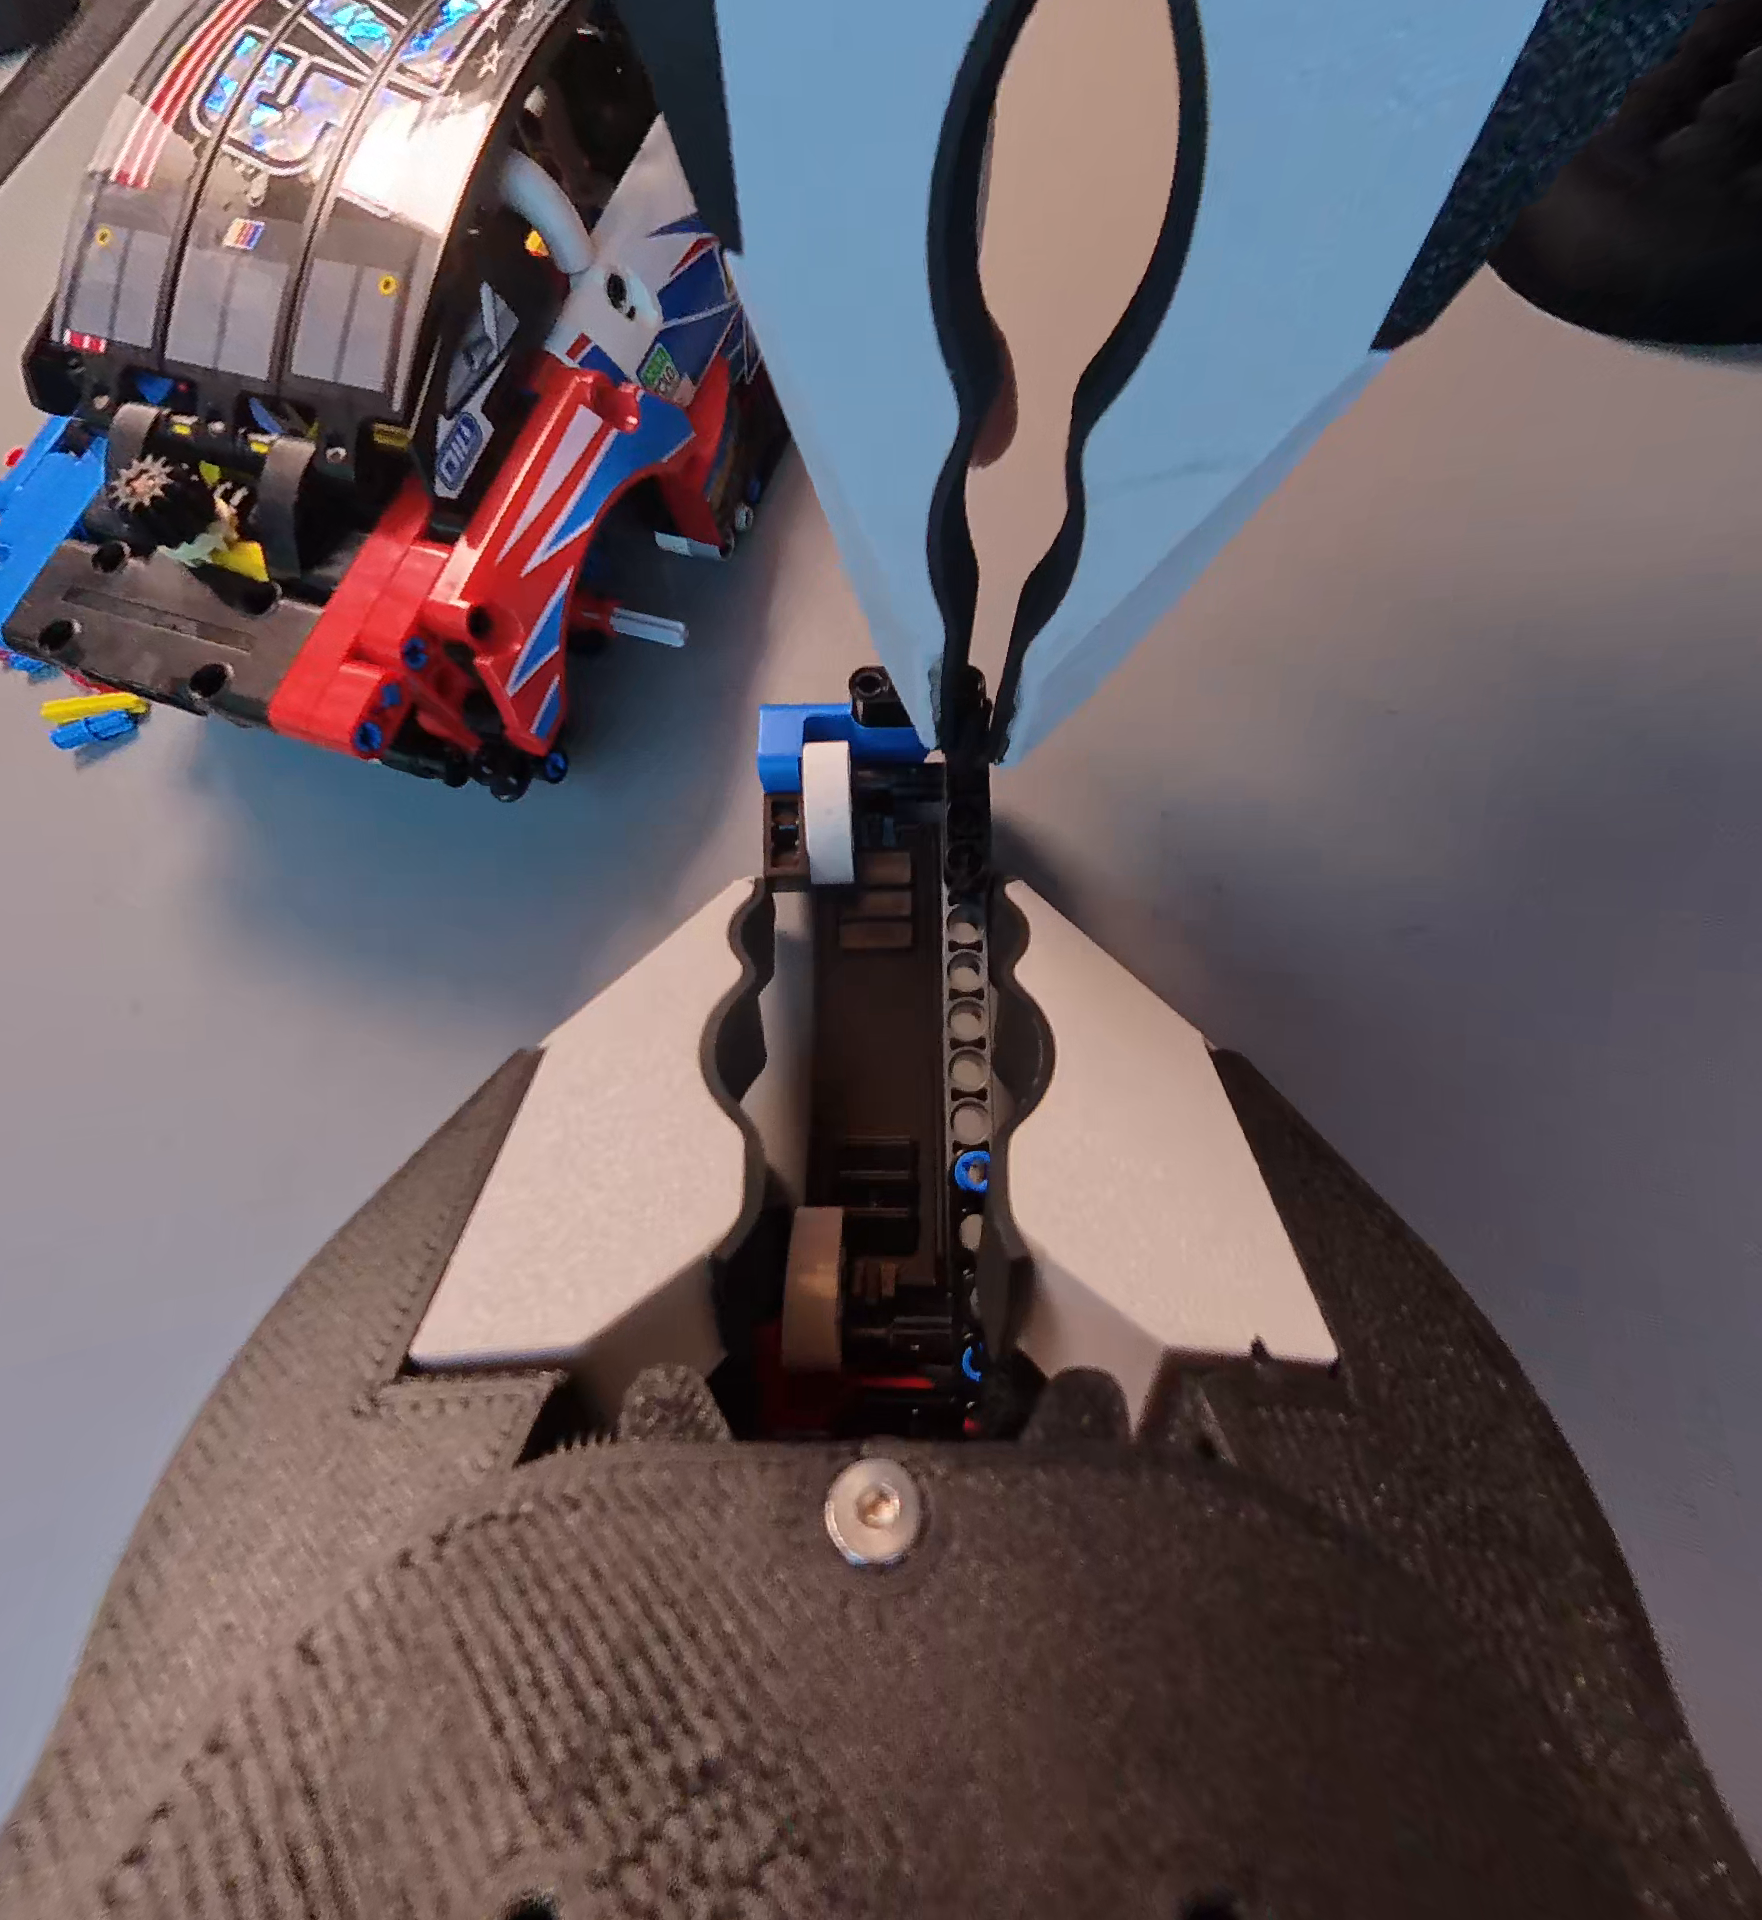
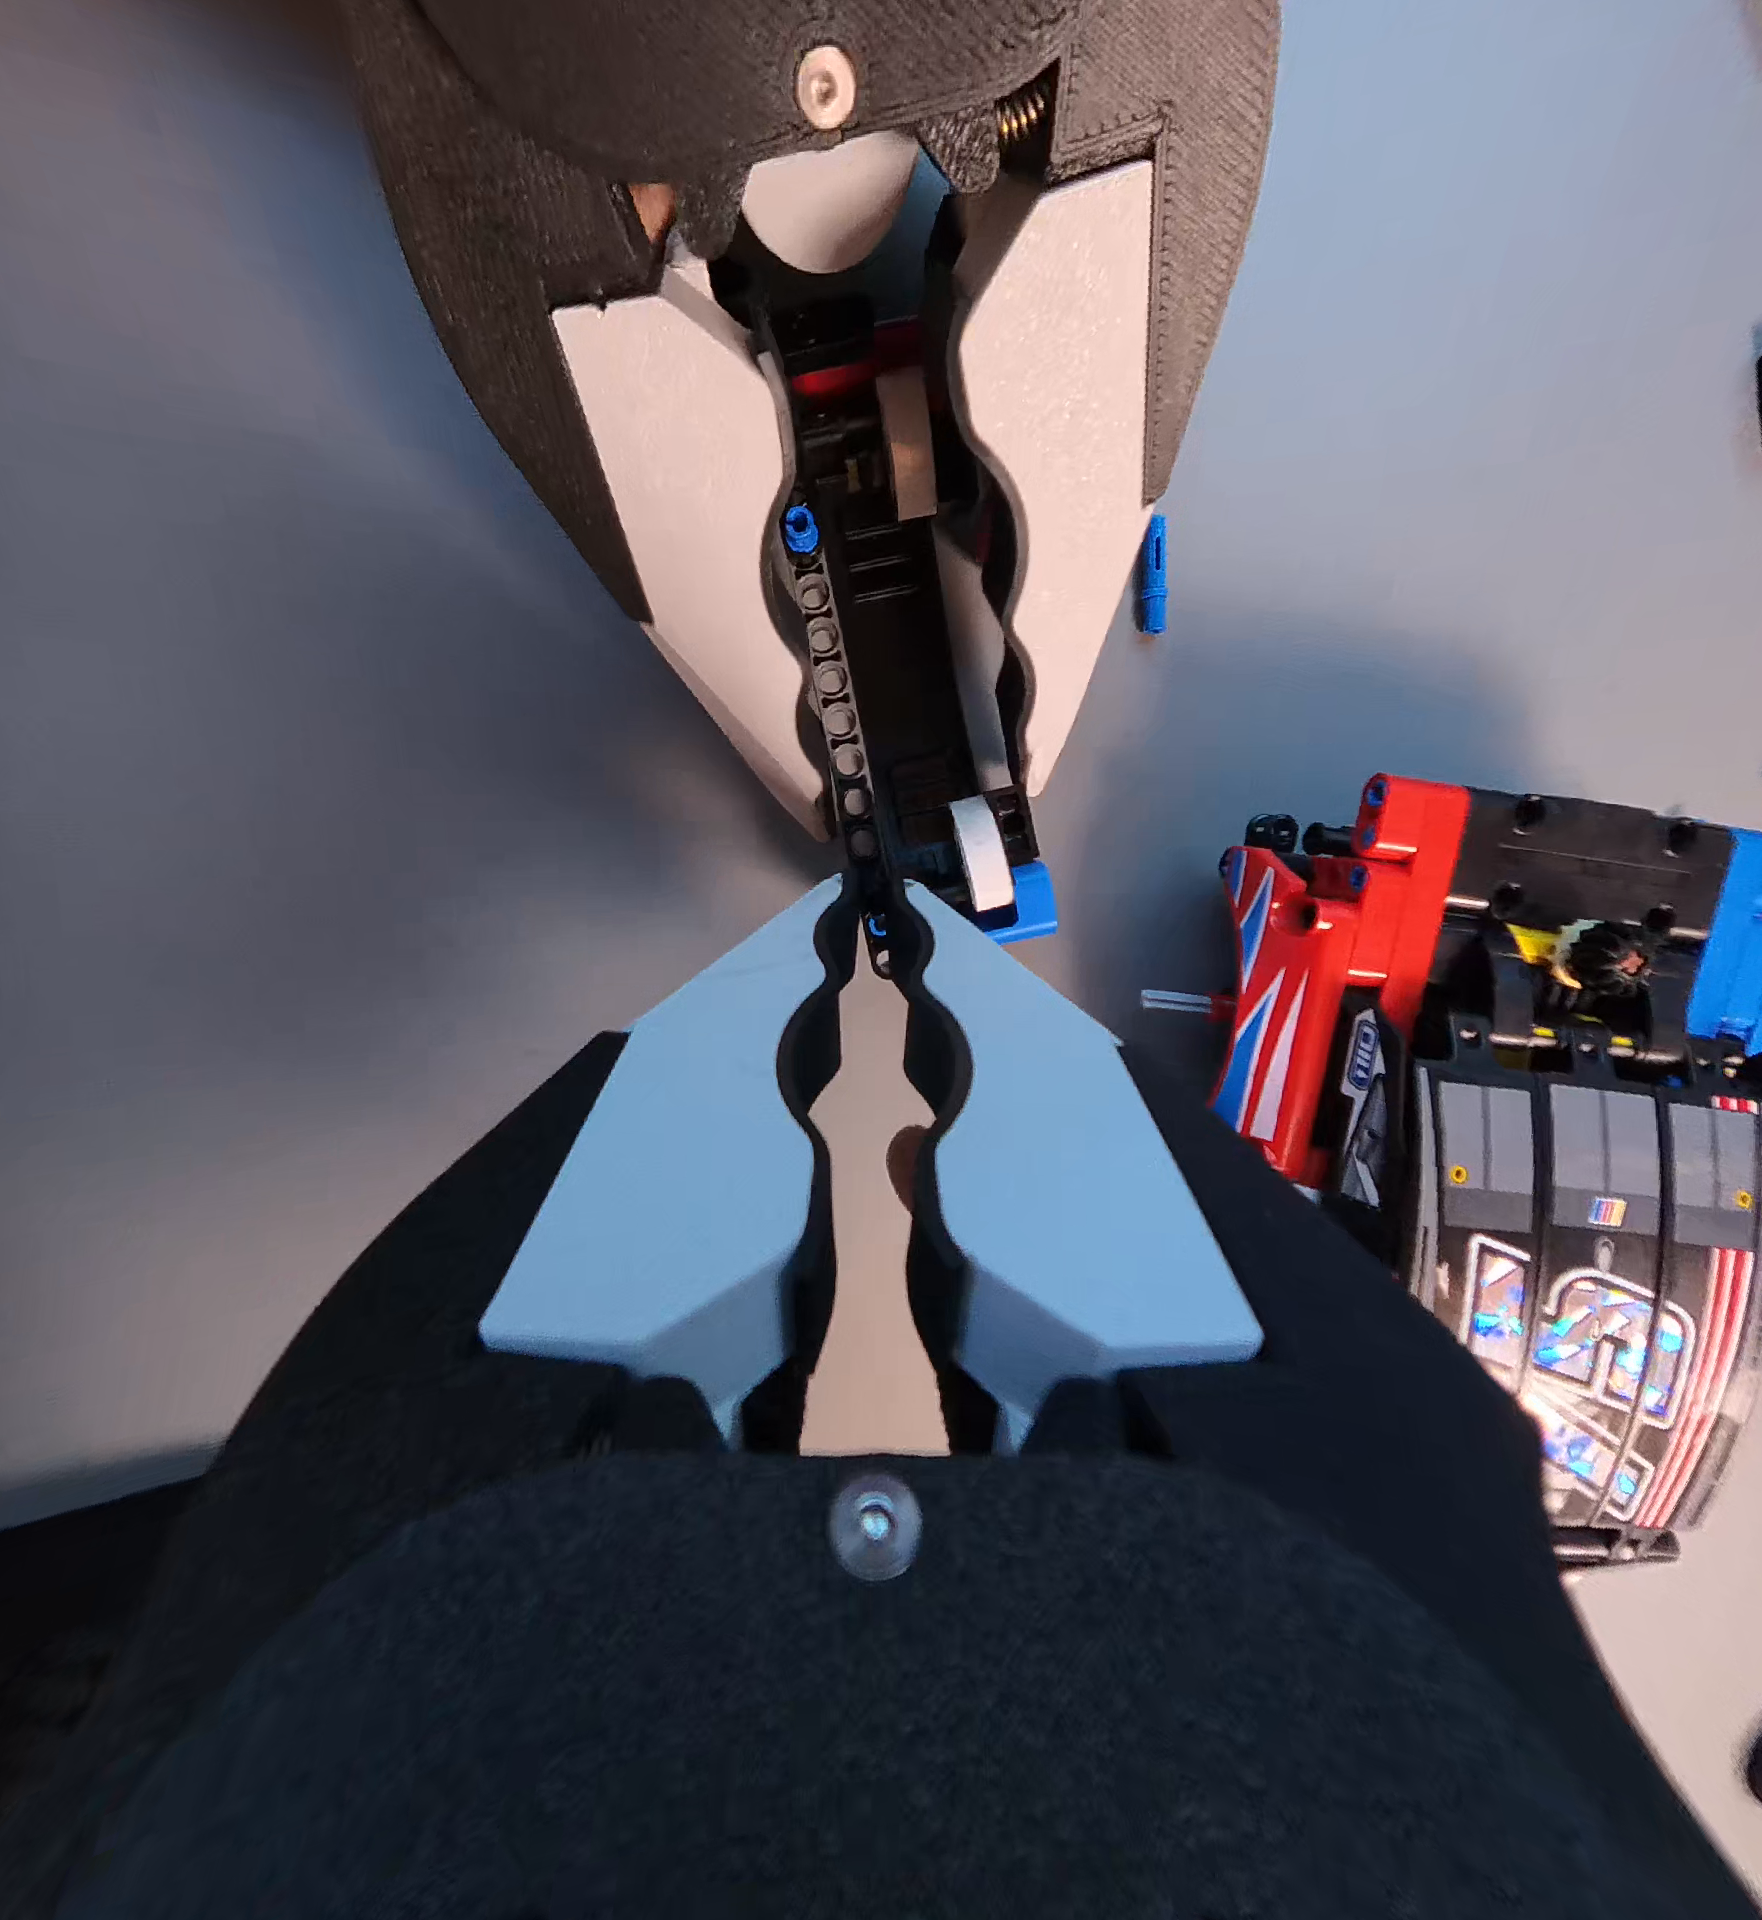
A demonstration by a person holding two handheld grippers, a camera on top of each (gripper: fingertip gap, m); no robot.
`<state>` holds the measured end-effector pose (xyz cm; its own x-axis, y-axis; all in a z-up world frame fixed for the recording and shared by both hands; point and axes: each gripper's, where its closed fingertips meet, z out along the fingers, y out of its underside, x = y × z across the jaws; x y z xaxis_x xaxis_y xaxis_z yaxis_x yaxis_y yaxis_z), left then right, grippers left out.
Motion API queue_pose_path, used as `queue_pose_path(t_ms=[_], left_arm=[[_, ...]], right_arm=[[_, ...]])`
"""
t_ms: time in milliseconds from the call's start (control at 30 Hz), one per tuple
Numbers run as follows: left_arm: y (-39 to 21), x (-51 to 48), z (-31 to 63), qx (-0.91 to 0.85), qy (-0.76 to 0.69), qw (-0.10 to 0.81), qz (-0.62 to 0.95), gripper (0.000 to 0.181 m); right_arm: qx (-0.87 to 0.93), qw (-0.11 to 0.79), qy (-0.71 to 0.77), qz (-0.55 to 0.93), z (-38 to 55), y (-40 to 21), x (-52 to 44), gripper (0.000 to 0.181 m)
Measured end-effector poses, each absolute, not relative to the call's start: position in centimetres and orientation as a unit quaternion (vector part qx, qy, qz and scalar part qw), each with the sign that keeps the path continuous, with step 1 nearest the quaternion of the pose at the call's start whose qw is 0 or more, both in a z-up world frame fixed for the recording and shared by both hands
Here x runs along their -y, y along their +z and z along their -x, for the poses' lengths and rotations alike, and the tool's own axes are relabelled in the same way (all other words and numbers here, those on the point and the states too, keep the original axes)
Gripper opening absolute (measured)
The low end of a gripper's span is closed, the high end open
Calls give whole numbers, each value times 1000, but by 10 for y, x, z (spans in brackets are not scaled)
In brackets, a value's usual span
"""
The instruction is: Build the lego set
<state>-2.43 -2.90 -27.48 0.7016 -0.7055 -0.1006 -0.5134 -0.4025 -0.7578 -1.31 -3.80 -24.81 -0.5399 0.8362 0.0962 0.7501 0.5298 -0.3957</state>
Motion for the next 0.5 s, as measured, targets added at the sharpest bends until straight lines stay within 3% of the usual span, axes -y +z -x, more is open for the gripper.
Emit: queue_pose_path(t_ms=[333, 500], left_arm=[[-274, 29, 25, -370, -115, 416, 823, 39], [-274, 29, 25, -369, -117, 415, 823, 39]], right_arm=[[851, 131, 152, 486, 12, -252, 38, 2], [853, 181, 125, 473, 13, -254, 38, 2]])
